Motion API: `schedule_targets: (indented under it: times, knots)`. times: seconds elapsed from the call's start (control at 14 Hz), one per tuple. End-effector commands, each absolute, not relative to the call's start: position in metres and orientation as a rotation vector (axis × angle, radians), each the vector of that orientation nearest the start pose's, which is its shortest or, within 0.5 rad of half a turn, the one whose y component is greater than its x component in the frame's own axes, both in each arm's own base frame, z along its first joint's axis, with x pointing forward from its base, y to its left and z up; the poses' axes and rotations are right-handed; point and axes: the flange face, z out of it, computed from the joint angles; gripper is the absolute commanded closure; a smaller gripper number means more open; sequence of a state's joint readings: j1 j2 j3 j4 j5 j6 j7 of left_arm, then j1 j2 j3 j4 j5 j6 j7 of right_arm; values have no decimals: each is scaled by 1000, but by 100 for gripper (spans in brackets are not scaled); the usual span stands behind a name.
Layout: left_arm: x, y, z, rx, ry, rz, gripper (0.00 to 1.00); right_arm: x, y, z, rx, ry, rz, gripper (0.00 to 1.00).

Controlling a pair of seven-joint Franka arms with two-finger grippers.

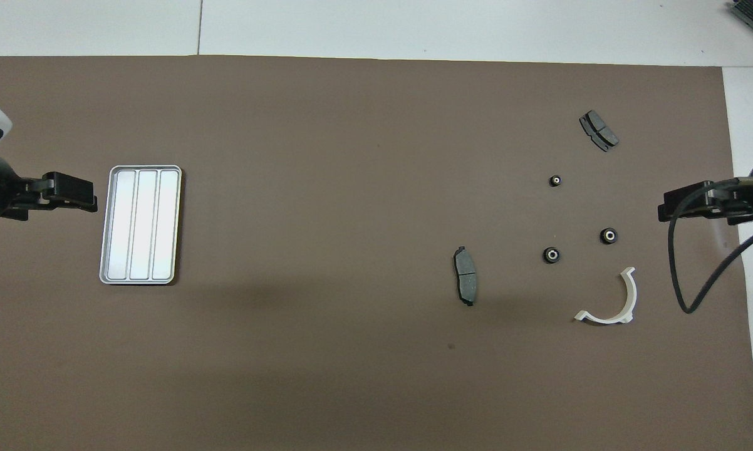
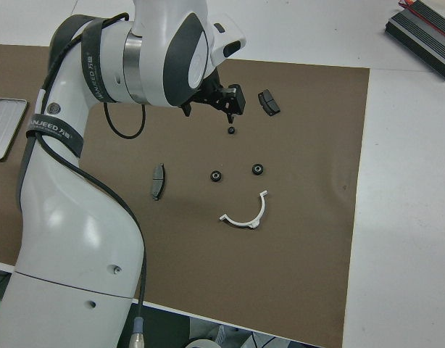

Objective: Pick bearing gear from pile to tray

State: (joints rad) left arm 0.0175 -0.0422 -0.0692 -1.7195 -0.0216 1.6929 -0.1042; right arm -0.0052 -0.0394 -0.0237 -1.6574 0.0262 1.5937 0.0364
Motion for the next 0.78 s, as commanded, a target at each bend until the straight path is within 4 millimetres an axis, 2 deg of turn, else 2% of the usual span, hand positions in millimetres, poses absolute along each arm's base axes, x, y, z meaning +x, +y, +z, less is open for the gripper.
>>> schedule_targets:
  times: [0.0,0.21,0.36,0.57,0.71]
  knots:
    - [540,-32,588,-3169,-74,-26,0,534,-16,605,-3119,66,4,0]
    - [541,-11,589,-3167,-142,-27,0,536,-20,597,-3123,81,-43,0]
    - [541,-7,589,-3166,-157,-27,0,534,-24,582,-3124,85,-82,0]
    - [541,-7,590,-3166,-154,-29,0,533,-28,549,-3124,87,-104,0]
    - [540,-6,590,-3166,-157,-32,0,540,-36,527,-3126,78,-80,0]
